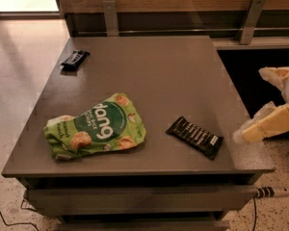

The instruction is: Move rxbar chocolate near rxbar blueberry

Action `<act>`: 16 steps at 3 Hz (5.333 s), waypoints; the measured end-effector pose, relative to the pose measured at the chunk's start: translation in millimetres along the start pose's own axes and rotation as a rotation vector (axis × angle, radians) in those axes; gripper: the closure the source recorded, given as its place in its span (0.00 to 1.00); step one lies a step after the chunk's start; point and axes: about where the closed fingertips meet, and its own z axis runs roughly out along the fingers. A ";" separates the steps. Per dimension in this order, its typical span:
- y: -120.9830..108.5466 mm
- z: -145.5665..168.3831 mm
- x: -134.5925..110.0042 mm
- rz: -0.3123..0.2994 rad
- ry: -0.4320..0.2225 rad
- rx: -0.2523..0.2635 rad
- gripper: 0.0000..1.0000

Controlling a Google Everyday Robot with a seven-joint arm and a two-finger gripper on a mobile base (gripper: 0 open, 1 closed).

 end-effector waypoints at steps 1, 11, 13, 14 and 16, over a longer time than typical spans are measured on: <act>3.5 0.9 -10.1 0.021 -0.055 -0.013 0.00; 64.9 139.4 31.9 0.109 -0.187 -0.053 0.23; 63.6 133.5 25.4 0.110 -0.187 -0.053 0.76; 62.8 129.8 21.2 0.110 -0.186 -0.053 1.00; 52.1 120.5 10.0 0.079 -0.183 -0.035 1.00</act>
Offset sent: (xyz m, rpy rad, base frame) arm 0.0005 0.0078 0.0055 0.0603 -0.0109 0.0023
